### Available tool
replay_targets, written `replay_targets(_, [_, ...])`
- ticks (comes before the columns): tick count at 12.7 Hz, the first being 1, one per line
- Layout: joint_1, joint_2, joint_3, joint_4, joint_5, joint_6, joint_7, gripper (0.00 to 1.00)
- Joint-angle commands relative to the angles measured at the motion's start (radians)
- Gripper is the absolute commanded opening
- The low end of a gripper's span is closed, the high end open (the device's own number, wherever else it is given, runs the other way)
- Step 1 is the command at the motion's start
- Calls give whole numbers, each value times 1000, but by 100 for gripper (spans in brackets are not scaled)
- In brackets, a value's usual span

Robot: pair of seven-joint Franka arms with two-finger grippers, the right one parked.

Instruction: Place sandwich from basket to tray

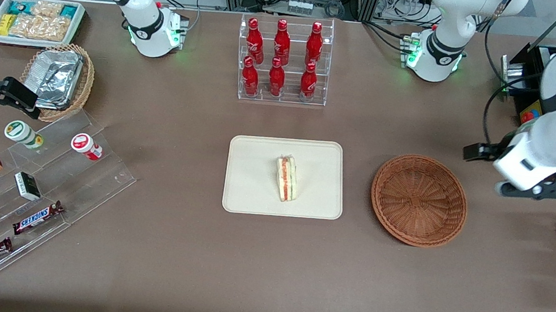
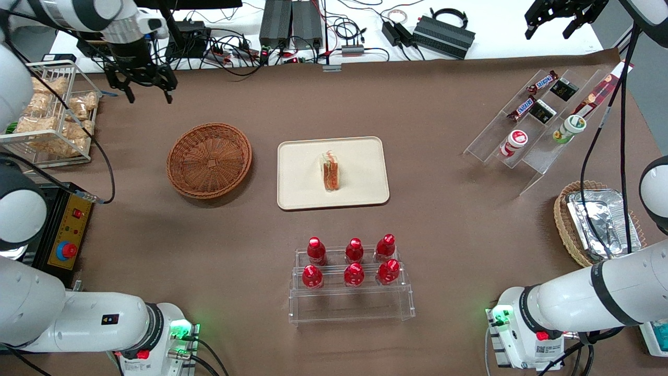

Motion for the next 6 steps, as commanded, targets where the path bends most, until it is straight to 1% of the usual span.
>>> replay_targets(1, [140, -67, -72, 5, 0, -113, 104, 100])
replay_targets(2, [157, -67, -75, 37, 0, -144, 136, 100])
replay_targets(4, [158, -69, -65, 88, 8, -197, 143, 100])
replay_targets(6, [158, -73, -48, 103, 10, -201, 144, 100])
